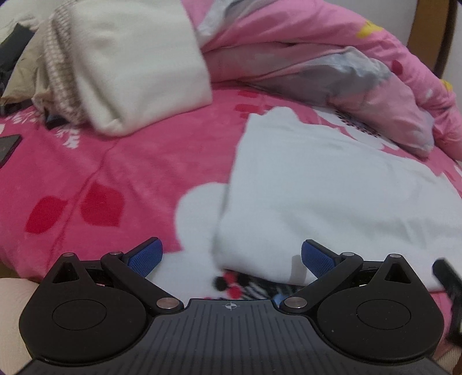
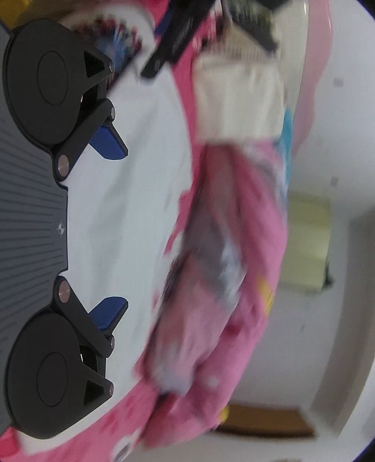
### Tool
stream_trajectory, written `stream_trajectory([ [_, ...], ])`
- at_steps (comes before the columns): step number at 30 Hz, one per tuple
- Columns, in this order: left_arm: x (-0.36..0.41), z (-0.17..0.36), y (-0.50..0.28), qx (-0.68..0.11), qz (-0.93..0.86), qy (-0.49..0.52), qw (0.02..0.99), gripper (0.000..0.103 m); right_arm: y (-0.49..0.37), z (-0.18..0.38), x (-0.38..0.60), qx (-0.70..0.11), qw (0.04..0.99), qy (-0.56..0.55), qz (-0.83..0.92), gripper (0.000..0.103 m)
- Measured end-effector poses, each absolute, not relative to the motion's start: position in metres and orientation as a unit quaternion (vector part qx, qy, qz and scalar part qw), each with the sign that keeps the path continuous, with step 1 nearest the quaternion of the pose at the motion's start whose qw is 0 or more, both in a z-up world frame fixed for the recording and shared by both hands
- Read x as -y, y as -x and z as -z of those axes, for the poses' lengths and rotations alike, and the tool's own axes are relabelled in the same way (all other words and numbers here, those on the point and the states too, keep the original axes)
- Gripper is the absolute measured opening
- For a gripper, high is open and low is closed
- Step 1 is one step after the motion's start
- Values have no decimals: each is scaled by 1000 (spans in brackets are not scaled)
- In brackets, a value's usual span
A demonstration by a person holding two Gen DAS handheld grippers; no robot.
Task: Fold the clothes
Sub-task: 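Close both grippers together on one edge of the white sweatshirt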
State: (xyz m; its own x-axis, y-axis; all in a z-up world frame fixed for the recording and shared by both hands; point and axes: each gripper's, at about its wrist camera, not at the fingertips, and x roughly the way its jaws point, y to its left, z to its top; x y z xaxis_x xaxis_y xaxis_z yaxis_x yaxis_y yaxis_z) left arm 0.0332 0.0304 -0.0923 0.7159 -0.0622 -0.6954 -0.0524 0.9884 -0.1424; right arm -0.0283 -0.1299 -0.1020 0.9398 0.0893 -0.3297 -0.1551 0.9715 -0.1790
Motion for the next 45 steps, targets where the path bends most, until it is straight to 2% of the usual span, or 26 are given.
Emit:
stream_trajectory([
  [12, -65, 92, -36, -366, -34, 83, 926, 103, 6, 117, 32, -169, 946, 199, -191, 96],
  [19, -87, 88, -41, -358, -48, 103, 927, 103, -10, 120, 1, -174, 931, 231, -221, 78],
  [21, -94, 87, -42, -357, -52, 109, 926, 103, -10, 124, -9, -172, 924, 250, -232, 78],
  [26, -108, 87, -46, -348, -55, 122, 928, 103, -14, 136, -27, -173, 909, 297, -236, 68],
  [29, -113, 87, -46, -338, -44, 133, 931, 103, -19, 140, -35, -170, 903, 315, -237, 54],
  [30, -113, 86, -46, -335, -38, 138, 931, 103, -21, 141, -38, -168, 901, 319, -239, 46],
  [31, -114, 86, -46, -333, -31, 142, 932, 103, -22, 140, -39, -168, 903, 317, -235, 31],
  [32, -115, 85, -47, -330, -24, 146, 932, 103, -24, 139, -41, -167, 905, 315, -232, 23],
  [34, -115, 82, -48, -322, -10, 148, 935, 103, -28, 133, -37, -168, 917, 287, -222, 14],
  [37, -116, 76, -51, -309, 17, 165, 937, 103, -39, 117, -14, -177, 945, 190, -201, 11],
  [40, -119, 73, -63, -308, 67, 222, 923, 103, -50, 104, 14, -183, 961, 92, -189, 10],
  [45, -113, 75, -98, -313, 139, 304, 889, 103, -51, 99, 39, -181, 964, 21, -196, 10],
])
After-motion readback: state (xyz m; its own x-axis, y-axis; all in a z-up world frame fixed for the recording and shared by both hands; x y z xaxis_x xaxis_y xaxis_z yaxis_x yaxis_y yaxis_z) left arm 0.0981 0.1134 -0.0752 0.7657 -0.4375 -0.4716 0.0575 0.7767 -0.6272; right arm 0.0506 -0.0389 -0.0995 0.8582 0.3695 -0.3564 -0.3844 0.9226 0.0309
